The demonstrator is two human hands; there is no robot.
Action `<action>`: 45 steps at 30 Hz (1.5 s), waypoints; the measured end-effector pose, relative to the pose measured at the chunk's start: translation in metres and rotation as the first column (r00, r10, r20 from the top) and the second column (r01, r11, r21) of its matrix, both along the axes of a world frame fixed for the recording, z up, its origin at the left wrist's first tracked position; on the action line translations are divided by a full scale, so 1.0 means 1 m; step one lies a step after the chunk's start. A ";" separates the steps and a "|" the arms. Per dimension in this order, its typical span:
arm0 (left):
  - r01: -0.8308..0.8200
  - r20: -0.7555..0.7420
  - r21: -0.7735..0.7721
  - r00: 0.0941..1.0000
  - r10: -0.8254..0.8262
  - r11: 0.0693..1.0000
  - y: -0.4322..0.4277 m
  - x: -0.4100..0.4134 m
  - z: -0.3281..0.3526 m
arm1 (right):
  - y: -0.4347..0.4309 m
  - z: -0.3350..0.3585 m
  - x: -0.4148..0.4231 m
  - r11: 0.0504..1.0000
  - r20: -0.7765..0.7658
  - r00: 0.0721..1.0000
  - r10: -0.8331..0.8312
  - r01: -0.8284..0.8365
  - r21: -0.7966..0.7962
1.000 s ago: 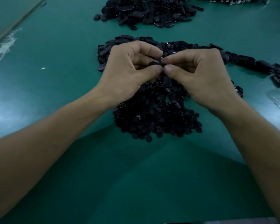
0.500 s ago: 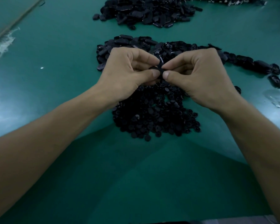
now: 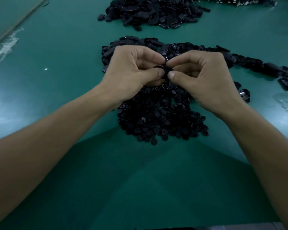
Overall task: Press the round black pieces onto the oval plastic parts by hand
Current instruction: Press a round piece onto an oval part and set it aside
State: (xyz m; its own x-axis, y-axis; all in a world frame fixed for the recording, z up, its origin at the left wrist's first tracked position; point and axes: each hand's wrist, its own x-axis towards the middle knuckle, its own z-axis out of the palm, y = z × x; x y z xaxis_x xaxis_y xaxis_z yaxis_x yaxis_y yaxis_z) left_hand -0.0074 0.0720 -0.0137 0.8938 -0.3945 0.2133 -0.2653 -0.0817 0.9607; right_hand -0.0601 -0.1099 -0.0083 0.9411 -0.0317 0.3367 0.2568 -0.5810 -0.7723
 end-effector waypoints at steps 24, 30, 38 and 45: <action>-0.131 -0.045 -0.077 0.991 0.127 0.988 -0.008 -0.008 -0.003 | 0.007 -0.004 0.005 0.987 0.072 0.990 -0.120 0.111 0.116; -0.116 0.004 -0.056 0.993 0.116 0.992 -0.007 -0.008 -0.002 | 0.009 -0.003 0.003 0.991 0.063 0.994 -0.090 0.084 0.105; -0.135 0.104 0.027 0.986 0.131 0.991 -0.008 -0.009 -0.006 | 0.016 0.001 -0.002 0.991 0.081 0.988 -0.132 0.131 0.006; -0.199 0.281 0.119 0.946 0.159 0.973 -0.010 -0.013 -0.005 | 0.019 0.003 -0.004 0.984 0.063 0.982 -0.176 0.178 -0.023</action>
State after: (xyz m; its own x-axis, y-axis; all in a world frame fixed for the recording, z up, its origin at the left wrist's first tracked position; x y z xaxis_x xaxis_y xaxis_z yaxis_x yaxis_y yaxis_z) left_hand -0.0206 0.0616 -0.0190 0.8701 -0.2775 0.4074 -0.4794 -0.2840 0.8304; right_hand -0.0638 -0.0911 -0.0055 0.8991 -0.1859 0.3963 0.1938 -0.6427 -0.7412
